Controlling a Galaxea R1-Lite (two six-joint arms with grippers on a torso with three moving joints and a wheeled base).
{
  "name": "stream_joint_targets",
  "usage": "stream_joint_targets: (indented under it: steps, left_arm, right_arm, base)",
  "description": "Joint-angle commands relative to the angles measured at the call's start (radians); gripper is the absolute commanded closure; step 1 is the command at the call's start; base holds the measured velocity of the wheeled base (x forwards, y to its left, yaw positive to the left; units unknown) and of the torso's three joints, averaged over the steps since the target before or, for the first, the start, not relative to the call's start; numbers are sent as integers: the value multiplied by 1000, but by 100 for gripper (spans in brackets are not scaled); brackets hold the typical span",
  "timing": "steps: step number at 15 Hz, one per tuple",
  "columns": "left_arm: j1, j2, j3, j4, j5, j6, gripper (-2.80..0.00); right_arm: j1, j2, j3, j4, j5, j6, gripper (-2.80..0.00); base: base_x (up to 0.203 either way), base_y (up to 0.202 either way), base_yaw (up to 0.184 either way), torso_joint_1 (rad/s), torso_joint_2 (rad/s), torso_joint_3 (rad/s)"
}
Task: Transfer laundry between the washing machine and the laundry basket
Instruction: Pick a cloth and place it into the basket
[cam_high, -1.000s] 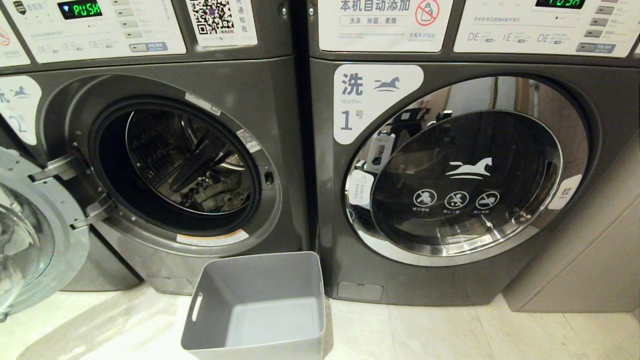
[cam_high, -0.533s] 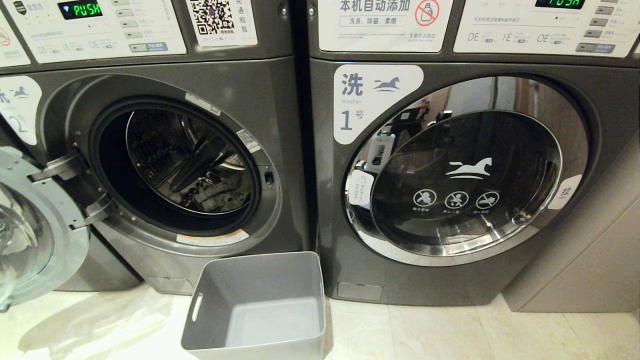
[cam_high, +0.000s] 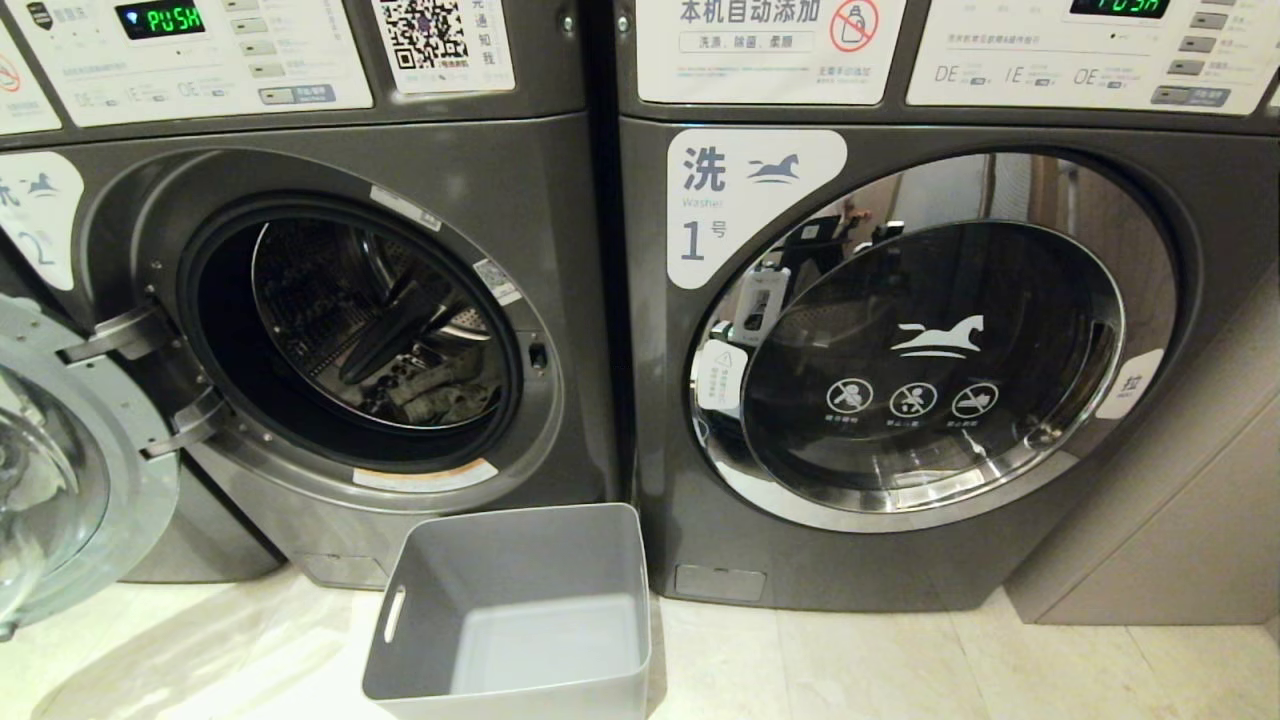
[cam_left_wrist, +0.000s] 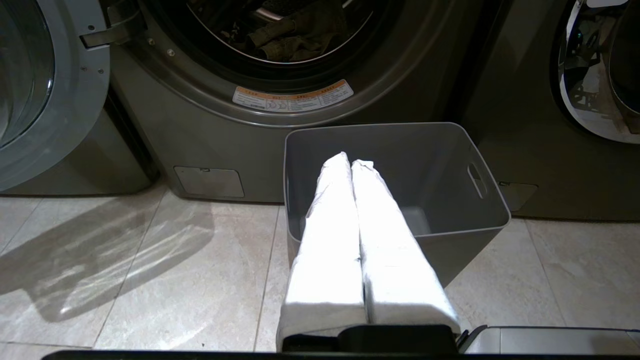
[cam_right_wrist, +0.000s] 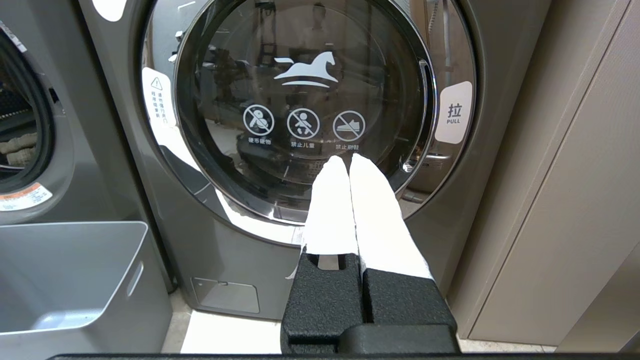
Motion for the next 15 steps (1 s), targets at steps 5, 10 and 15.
stream_joint_targets:
  steps: [5,10,15]
  left_arm:
    - [0,-2,0,1,0,0,0]
    - [0,-2,0,0,0,-1,0]
    - [0,-2,0,0,0,-4,0]
  right_arm:
    - [0,2,40,-2,2,-5,0]
    - [0,2,40,-2,2,0,0]
    - [0,2,40,-2,2,-2,0]
  base:
    - [0,42,1,0,2,0]
    - [0,194,0,1,3,2]
    - [0,194,-2,3,2,2]
